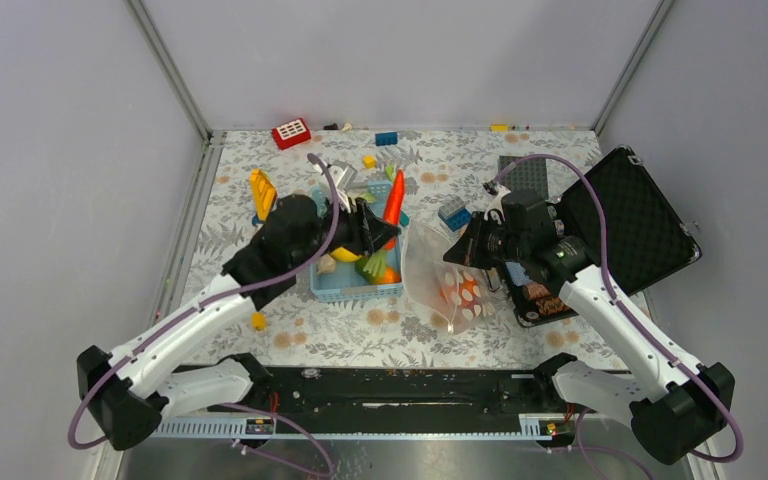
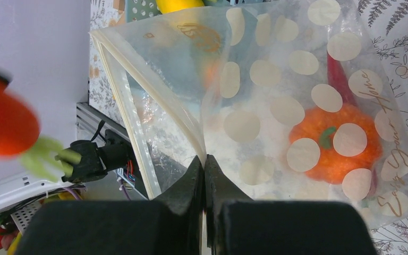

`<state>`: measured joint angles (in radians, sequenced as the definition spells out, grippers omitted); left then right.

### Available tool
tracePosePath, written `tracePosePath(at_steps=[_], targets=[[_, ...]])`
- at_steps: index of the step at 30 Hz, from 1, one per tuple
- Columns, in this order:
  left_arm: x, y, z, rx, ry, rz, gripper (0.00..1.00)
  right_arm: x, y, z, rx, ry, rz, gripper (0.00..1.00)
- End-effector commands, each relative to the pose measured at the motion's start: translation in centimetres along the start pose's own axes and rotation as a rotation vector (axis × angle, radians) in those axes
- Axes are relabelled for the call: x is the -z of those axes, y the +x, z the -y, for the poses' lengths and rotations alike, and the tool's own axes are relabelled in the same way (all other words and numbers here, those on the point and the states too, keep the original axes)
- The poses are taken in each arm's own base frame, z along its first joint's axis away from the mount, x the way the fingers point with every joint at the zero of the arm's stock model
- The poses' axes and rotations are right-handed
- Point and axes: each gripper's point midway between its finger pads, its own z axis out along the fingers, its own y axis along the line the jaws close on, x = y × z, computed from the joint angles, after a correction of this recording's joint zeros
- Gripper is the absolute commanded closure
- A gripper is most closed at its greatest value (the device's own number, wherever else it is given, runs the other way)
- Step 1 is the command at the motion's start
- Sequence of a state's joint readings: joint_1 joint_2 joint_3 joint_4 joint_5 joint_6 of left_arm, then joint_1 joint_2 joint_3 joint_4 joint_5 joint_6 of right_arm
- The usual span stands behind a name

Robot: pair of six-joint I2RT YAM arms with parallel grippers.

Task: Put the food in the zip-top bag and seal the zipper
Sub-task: Pick up the fake vegetable from the bin, then place the fake vegetable in the zipper food storage bag.

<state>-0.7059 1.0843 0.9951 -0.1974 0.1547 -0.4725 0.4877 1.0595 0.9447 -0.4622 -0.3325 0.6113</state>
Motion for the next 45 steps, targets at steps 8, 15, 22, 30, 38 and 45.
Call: tracePosePath(at_steps=[8, 15, 22, 30, 38, 45], targets=[[-2.1, -2.2, 8.9, 0.184, 0.201, 0.309, 1.00, 0.5, -1.1, -1.8, -0.091, -0.080, 0.061, 1.00], [-5.3, -0.2, 7.2, 0.269, 0.065, 0.413, 1.00, 1.3, -1.2, -2.7, -0.131, -0.132, 0.093, 1.00], [-6.2, 1.3, 4.6, 0.286, -0.097, 0.455, 1.00, 2.5, -1.5, -4.4, -0.160, -0.219, 0.125, 1.00], [-4.8, 3.1, 5.2, 0.159, -0.144, 0.430, 0.85, 2.6, -3.3, -5.3, -0.216, -0.268, 0.209, 1.00], [-3.0, 4.0, 6.3, 0.075, -0.113, 0.401, 0.24, 1.8, -3.8, -5.3, -0.256, -0.280, 0.218, 1.00], [-2.0, 3.4, 7.8, 0.013, -0.073, 0.339, 0.01, 1.2, -3.8, -4.7, -0.266, -0.263, 0.222, 1.00]])
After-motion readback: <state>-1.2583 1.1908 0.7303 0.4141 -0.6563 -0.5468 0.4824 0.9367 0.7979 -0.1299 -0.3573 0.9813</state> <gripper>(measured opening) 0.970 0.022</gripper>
